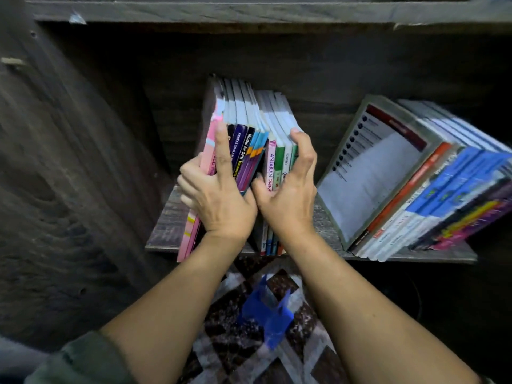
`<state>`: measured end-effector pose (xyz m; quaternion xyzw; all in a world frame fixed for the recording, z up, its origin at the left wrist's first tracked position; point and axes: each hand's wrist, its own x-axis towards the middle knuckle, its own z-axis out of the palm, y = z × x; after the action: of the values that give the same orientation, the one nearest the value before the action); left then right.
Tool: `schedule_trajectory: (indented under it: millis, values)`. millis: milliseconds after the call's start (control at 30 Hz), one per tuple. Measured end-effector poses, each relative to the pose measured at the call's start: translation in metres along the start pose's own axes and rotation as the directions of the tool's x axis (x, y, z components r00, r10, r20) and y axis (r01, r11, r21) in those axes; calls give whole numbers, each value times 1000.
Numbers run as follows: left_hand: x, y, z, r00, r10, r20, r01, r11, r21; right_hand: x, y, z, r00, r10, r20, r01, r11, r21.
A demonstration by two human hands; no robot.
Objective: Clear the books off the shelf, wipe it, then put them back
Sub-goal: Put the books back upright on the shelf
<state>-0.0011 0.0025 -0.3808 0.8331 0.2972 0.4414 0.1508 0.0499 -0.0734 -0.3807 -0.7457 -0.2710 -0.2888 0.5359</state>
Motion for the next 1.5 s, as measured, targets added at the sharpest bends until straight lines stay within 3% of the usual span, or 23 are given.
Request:
schedule_trajectory:
  millis: [467, 600, 667, 733, 800, 933, 1033, 1267, 1400, 1500]
  values:
    - [-43, 100, 35, 998, -67, 17, 69, 965, -254, 23, 68, -103, 975, 66, -213, -109, 974, -197]
    - [-46, 110, 43, 992, -129, -1, 123, 951, -285, 25, 69, -107, 982, 9, -189, -64, 957, -284]
    - [-45, 111, 44, 986, -167, 2, 160, 937, -310, 28, 66, -109, 984, 20, -175, -92, 905, -415]
    - [-45, 110, 44, 980, -201, 4, 191, 922, -336, 31, 68, -114, 983, -2, -182, -112, 782, -613]
    - [-45, 108, 43, 979, -203, 3, 191, 919, -346, 33, 71, -124, 984, -37, -174, -91, 732, -675]
    - [-49, 100, 46, 995, -100, 12, 98, 934, -344, 37, 79, -143, 995, -75, -62, 19, 772, -635]
    - [-59, 96, 49, 993, 18, 113, 21, 944, -330, 39, 79, -154, 991, -133, -28, 92, 806, -584]
    - [-55, 70, 43, 953, 193, 232, -87, 912, -401, 37, 71, -159, 994, -113, -1, 99, 873, -478]
    - [-52, 46, 41, 877, 215, 430, -26, 914, -405, 39, 62, -158, 994, -112, -13, 93, 879, -468]
    - [-54, 34, 40, 844, 216, 492, -13, 924, -382, 44, 50, -149, 991, -123, 51, 131, 839, -528]
